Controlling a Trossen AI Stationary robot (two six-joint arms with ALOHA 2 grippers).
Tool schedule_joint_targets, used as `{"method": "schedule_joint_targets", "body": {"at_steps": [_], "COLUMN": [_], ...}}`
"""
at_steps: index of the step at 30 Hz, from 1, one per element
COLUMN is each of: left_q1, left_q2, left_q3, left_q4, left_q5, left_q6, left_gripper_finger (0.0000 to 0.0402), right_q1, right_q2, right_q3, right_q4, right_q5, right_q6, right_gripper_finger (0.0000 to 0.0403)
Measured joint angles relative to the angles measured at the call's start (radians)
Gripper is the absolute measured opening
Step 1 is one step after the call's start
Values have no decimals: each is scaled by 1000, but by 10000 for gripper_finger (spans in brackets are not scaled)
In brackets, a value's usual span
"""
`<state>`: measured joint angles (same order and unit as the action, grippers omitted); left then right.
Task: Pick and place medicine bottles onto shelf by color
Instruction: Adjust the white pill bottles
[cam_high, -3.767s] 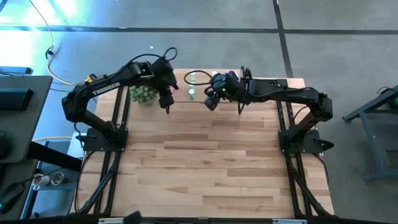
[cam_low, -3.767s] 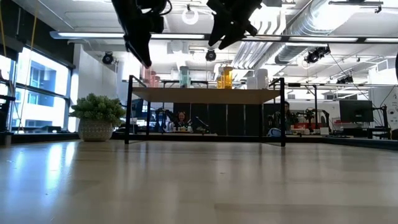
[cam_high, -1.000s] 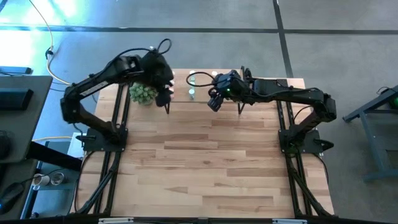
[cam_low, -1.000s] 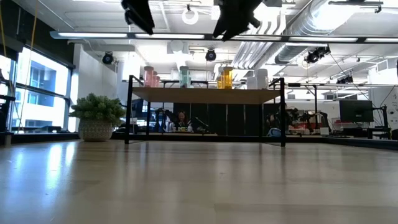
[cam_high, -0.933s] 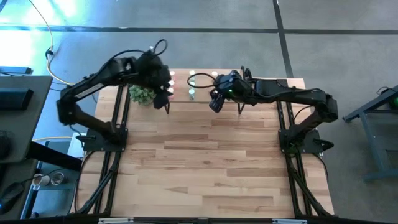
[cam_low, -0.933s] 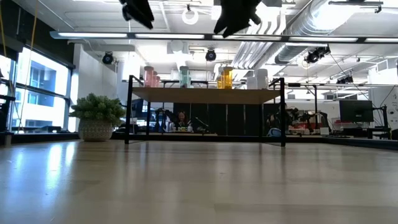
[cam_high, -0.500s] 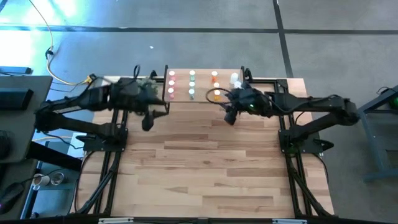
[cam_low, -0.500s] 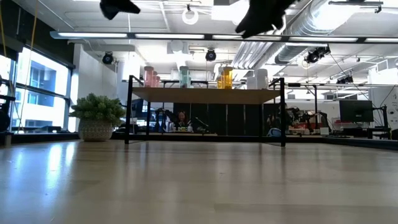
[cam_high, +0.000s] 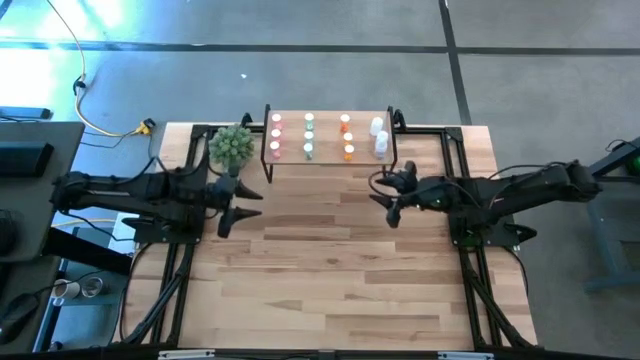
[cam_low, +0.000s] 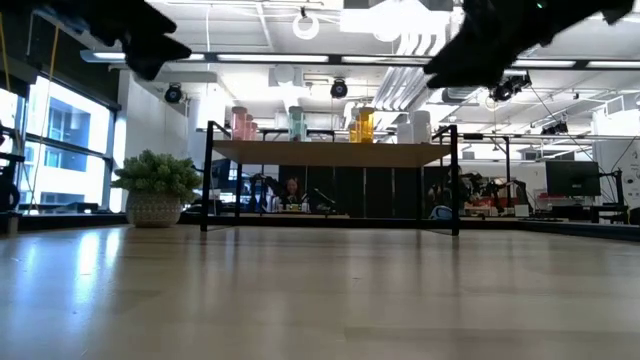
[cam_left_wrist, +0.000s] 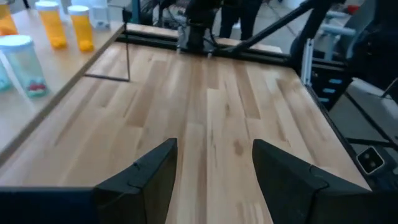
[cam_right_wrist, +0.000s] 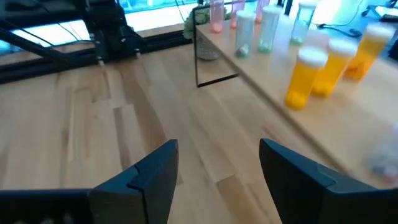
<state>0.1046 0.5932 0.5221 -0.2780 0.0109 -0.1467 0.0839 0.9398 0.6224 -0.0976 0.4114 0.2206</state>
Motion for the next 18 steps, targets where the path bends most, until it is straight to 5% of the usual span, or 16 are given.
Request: {"method": "schedule_joint_targets", "body": {"at_steps": [10, 18], "left_q1": [-22, -22], "left_q2": [-165, -283], "left_q3": [-228, -346], "left_q4": [173, 216], "left_q5": [0, 2], "left_q6": [0, 1], "left_gripper_finger": [198, 196], "right_q1": [50, 49], "right_q2": [-145, -188], "right_q3": [-252, -275], "right_q4": [197, 309], "right_q5": [1, 4], "right_q6": [102, 111], "right_gripper_finger": [216, 216]}}
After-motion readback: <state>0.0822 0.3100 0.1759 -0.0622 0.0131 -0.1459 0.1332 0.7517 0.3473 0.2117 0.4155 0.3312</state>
